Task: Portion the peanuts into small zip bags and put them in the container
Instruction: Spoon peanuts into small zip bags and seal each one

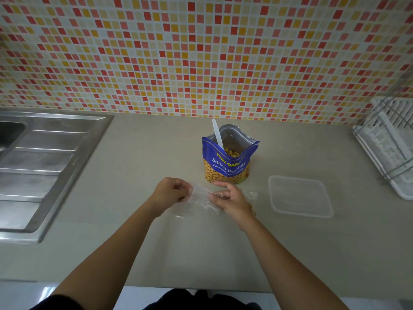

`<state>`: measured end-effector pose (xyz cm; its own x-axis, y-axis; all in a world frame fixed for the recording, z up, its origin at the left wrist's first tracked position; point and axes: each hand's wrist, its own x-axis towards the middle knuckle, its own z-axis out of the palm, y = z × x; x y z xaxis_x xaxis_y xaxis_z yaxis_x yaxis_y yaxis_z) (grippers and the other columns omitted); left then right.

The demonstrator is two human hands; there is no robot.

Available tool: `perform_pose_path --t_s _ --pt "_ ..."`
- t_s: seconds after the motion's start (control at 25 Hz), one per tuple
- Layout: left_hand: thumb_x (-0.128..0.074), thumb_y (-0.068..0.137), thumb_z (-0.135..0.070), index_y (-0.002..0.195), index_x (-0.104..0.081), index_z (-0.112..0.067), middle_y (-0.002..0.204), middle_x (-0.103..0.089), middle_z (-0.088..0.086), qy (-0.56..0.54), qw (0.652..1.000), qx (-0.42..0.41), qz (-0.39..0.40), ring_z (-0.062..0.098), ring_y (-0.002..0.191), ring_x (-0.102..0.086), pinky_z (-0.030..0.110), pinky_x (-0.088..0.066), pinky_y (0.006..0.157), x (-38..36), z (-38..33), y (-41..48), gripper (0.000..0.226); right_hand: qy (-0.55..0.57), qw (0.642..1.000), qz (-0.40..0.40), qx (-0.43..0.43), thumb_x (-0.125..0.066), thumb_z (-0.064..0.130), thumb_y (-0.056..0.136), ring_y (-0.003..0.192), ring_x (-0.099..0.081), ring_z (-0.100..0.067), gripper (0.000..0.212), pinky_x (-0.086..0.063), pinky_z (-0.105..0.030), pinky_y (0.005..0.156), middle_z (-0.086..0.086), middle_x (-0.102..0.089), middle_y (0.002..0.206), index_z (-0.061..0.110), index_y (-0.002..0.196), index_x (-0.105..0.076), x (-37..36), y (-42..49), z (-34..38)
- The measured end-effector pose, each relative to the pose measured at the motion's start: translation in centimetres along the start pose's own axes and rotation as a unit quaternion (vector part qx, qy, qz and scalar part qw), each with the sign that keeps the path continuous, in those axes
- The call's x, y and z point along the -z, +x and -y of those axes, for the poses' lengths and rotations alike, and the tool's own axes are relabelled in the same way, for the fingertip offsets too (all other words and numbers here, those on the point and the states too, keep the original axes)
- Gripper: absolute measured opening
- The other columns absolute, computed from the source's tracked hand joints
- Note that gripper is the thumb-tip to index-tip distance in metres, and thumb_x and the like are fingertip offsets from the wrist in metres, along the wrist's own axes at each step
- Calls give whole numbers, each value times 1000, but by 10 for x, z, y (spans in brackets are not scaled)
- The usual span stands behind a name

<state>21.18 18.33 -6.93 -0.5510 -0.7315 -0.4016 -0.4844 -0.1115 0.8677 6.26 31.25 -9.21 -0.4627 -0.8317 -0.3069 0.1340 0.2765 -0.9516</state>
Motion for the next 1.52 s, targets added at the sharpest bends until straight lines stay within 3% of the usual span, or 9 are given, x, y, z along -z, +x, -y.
perform_pose_path --t_s 0.2,0.32,0.44,0.6,0.8,1.12,1.32,1.4,1.52 --pt "-62 82 -5 81 -71 -11 65 -65 6 45 998 -50 6 12 58 -56 13 -46 55 3 -23 -18 11 -112 986 -77 96 -80 29 71 84 -61 -5 37 -47 -14 72 9 -67 96 29 101 -59 13 -14 16" --pt "-65 81 -7 80 -71 -13 69 -68 2 39 996 -75 -17 8 59 -60 11 -44 52 3 -47 -32 9 -268 917 -172 240 -72 51 66 90 -54 -5 48 -40 -11 80 20 -57 98 26 106 -60 29 -31 27" --pt "-67 80 -3 81 -69 -9 70 -69 8 -9 995 -102 14 11 61 -65 13 -50 57 -10 -75 -47 6 -349 860 -167 333 -70 54 66 99 -51 -8 60 -35 -11 91 17 -53 108 21 115 -59 37 -48 40" --pt "-68 80 -1 84 -68 -5 69 -69 10 11 987 -150 51 12 63 -67 15 -53 59 -28 -109 -50 6 -390 832 -159 361 -71 59 62 116 -43 -6 83 -30 -14 101 7 -53 126 15 129 -51 43 -52 63" --pt "-68 78 -4 81 -71 -13 70 -71 5 122 975 -181 51 12 66 -67 24 -58 72 -37 -124 -37 10 -445 806 -184 343 -62 61 64 107 -48 -14 78 -39 -24 93 -2 -63 114 12 124 -57 51 -39 78" --pt "-67 80 -6 79 -69 -15 64 -68 -5 185 961 -203 32 -3 53 -63 11 -54 61 -42 -132 -32 9 -449 794 -176 371 -65 48 66 97 -55 -15 48 -43 -27 88 4 -66 99 18 103 -64 57 -31 83" --pt "-66 82 -9 77 -67 -17 63 -67 -5 181 959 -215 39 3 55 -65 18 -55 63 -42 -137 -36 9 -434 802 -161 377 -63 44 67 89 -56 -12 40 -44 -24 82 5 -66 92 17 96 -65 61 -31 92" --pt "-63 86 -19 86 -68 -14 72 -67 -3 199 943 -263 -42 8 63 -64 17 -51 61 -39 -142 -33 7 -417 817 -155 367 -65 44 67 86 -54 -7 40 -42 -20 78 5 -65 92 17 97 -63 64 -31 95" --pt "-59 89 -33 112 -61 -12 104 -62 4 255 903 -278 -205 14 85 -59 19 -43 70 -27 -158 -3 32 -394 834 -160 351 -73 37 68 84 -53 -1 42 -43 -14 73 3 -65 94 15 101 -63 70 -29 101"
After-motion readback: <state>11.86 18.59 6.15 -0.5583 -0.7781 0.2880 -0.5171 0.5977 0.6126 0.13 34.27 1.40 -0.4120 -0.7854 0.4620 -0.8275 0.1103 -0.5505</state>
